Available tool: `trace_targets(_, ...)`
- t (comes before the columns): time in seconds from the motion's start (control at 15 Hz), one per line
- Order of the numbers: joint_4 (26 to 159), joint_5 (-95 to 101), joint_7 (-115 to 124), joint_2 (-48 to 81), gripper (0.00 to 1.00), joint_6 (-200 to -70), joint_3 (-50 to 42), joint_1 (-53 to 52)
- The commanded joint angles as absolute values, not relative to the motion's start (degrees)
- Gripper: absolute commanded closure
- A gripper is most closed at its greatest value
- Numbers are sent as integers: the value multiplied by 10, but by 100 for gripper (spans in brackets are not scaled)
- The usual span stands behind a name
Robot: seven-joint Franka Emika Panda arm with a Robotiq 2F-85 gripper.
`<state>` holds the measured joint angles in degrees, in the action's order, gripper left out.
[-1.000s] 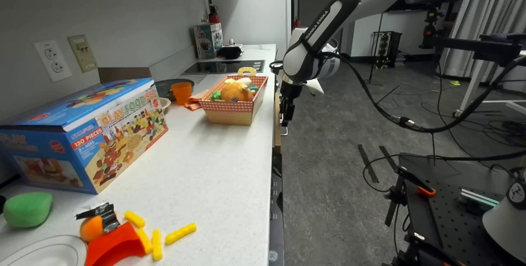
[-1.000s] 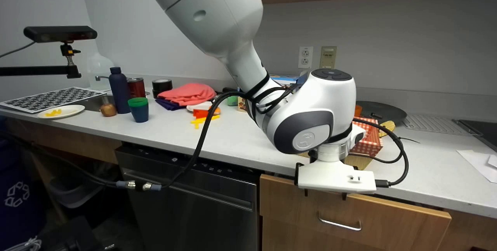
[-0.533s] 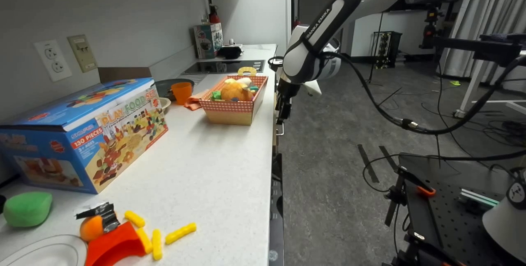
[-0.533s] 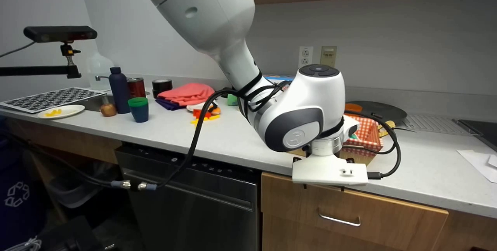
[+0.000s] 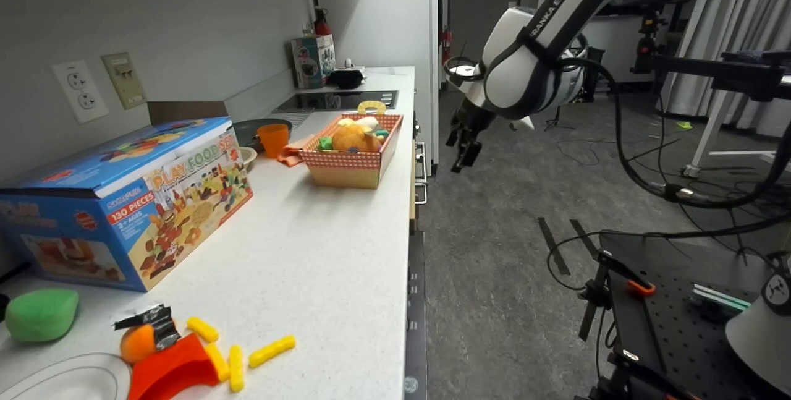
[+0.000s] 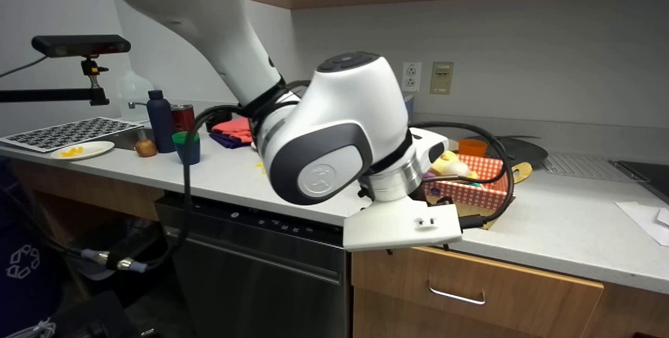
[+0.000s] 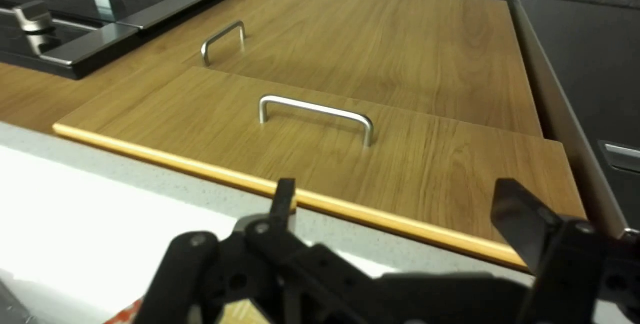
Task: Open the drawer, remove the pineapple plushie from the drawer, put it in the box, and then close the drawer
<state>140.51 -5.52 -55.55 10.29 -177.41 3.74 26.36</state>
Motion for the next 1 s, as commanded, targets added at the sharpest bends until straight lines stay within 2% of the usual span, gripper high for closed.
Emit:
trace_targets(0.0, 1536, -54, -573, -39, 0, -1838, 47, 265)
trace_targets(0.27, 1640, -57, -574, -164, 0, -1875, 37, 239)
trace_targets(0.33, 1574, -60, -588, -130, 0, -1843, 21, 222)
trace_targets(0.4, 1588, -55, -566, -104, 0, -1867, 44, 250)
trace_targets(0.93, 1575, -55, -570, -121, 0, -1855, 32, 232)
